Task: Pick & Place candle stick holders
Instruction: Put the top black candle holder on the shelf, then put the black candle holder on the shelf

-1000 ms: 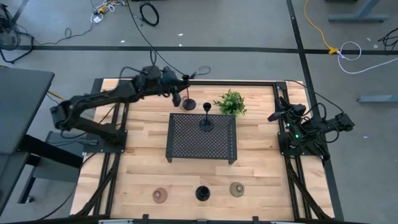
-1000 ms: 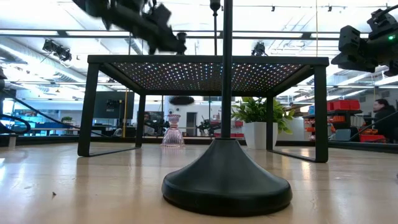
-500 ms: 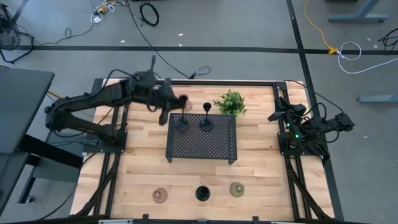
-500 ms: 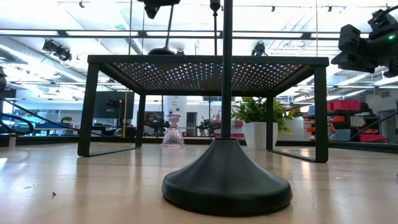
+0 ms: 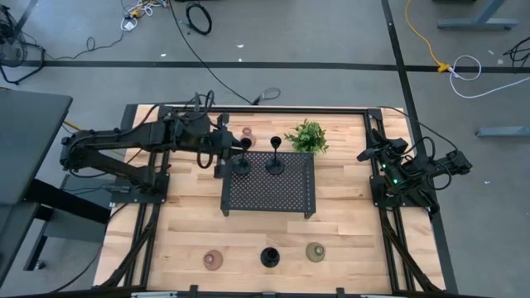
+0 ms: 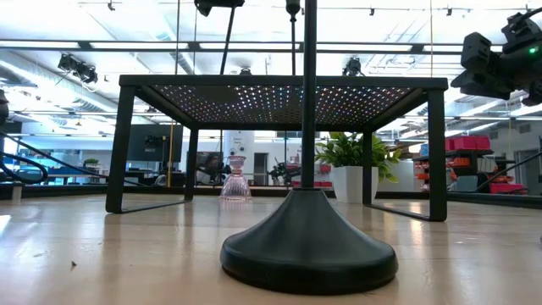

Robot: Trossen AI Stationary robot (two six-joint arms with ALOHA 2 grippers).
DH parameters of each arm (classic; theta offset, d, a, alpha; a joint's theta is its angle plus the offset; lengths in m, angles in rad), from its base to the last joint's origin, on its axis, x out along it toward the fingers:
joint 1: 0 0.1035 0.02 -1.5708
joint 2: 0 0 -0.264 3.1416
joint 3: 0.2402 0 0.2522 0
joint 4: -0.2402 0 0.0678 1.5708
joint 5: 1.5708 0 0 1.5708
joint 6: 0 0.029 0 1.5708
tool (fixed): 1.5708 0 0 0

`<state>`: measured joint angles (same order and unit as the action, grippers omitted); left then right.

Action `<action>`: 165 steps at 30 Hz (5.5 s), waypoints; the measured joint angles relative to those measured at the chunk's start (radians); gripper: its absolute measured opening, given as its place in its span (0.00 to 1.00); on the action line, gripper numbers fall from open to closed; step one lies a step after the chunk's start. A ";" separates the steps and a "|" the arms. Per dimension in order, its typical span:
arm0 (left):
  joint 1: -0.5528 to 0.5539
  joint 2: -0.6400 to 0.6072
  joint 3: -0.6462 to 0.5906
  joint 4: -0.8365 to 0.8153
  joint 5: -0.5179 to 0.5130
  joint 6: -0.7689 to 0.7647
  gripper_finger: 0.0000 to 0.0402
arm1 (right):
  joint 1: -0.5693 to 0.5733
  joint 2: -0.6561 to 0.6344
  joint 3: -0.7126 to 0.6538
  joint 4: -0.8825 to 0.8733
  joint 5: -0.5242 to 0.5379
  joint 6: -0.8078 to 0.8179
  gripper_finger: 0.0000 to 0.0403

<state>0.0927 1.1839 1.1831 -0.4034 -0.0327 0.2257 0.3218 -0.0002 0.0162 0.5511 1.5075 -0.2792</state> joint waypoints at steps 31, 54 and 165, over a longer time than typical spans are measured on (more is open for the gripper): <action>0.118 -0.046 -0.176 0.159 0.104 -0.058 0.18 | 0.000 0.000 0.000 -0.055 0.001 0.017 0.32; 0.117 -0.080 -0.177 0.068 0.106 -0.064 0.60 | 0.000 0.000 0.000 -0.060 0.000 0.017 0.32; 0.110 -0.275 -0.177 -0.233 0.116 -0.212 0.59 | 0.309 1.894 0.941 0.165 -1.180 0.536 0.10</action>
<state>0.2031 0.9085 1.0065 -0.6365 0.0830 0.0139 0.6308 1.8935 0.9573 0.7157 0.3275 0.2568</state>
